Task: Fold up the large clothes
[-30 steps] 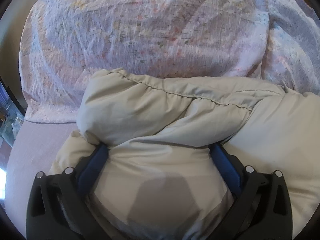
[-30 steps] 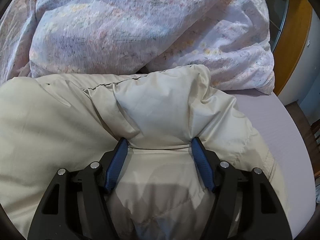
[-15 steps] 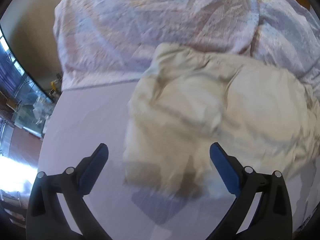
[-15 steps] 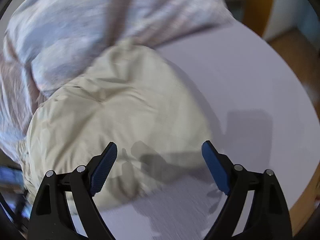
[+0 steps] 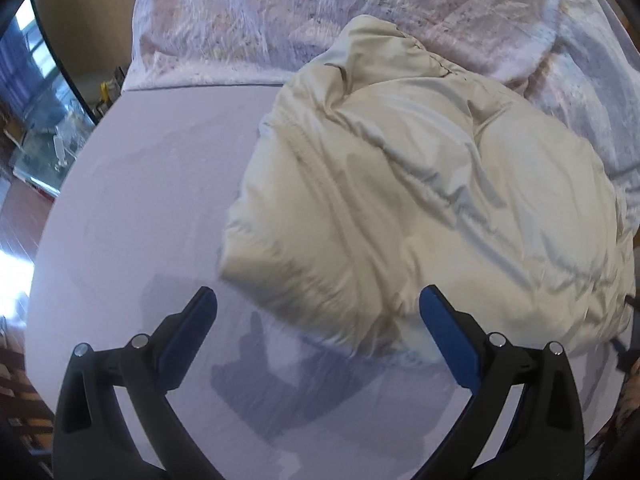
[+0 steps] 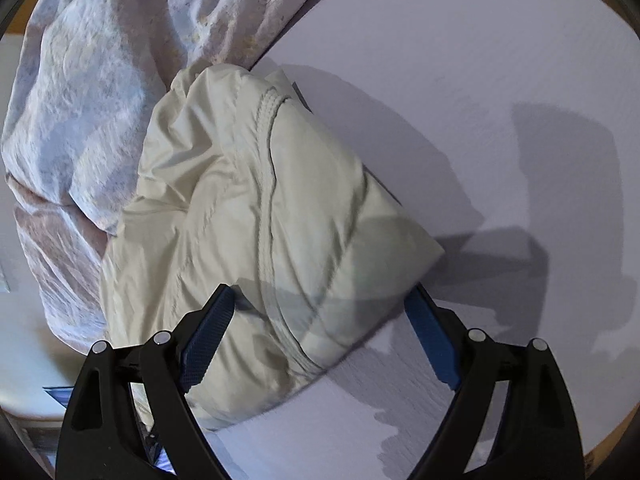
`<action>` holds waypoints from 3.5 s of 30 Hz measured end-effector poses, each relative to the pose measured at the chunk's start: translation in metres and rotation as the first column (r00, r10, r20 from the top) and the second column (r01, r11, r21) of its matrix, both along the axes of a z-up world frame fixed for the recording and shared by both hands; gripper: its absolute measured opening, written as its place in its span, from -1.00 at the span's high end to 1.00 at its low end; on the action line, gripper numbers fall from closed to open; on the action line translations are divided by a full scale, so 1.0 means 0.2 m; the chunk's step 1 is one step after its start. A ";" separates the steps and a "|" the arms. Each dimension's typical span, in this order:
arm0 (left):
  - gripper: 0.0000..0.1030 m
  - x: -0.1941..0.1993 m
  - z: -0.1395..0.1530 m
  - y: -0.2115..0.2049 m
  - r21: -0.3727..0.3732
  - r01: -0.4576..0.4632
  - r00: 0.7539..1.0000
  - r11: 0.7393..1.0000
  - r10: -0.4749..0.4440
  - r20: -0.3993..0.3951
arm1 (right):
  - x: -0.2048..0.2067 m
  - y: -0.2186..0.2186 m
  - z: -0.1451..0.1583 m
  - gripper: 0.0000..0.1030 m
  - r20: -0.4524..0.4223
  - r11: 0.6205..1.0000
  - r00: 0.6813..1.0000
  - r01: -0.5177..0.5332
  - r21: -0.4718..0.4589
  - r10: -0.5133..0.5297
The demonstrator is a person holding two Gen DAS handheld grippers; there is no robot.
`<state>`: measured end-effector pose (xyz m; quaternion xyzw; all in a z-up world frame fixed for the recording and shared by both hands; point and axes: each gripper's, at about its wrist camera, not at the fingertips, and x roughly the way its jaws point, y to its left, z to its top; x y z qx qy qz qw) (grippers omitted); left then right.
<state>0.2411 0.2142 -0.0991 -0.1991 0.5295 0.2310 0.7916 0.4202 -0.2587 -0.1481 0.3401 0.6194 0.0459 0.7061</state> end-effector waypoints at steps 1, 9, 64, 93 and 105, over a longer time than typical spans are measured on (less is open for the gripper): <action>-0.95 0.02 -0.01 0.00 -0.005 -0.008 1.000 1.000 0.008 -0.002 | 0.01 0.00 -0.02 -0.72 -0.007 1.000 1.000 0.014 0.012 -0.014; -0.95 0.12 -0.11 0.06 -0.058 -0.083 0.996 0.995 0.084 0.006 | 0.02 0.00 -0.06 -0.71 -0.003 0.995 0.998 0.062 0.079 -0.062; -0.57 -0.63 0.24 0.09 0.043 -0.070 0.996 0.997 0.067 0.065 | -0.55 0.06 0.24 -0.27 0.032 0.956 0.986 -0.152 -0.252 0.165; -0.66 -0.77 0.11 0.14 -0.126 -0.103 0.988 0.987 0.116 0.102 | -0.71 1.26 0.29 0.20 0.269 0.730 0.697 -0.526 -0.437 0.664; -0.74 -0.75 0.08 0.18 -0.150 -0.107 0.987 0.983 0.123 0.105 | -0.69 1.38 0.07 0.16 0.201 0.673 0.695 -0.515 -0.532 0.690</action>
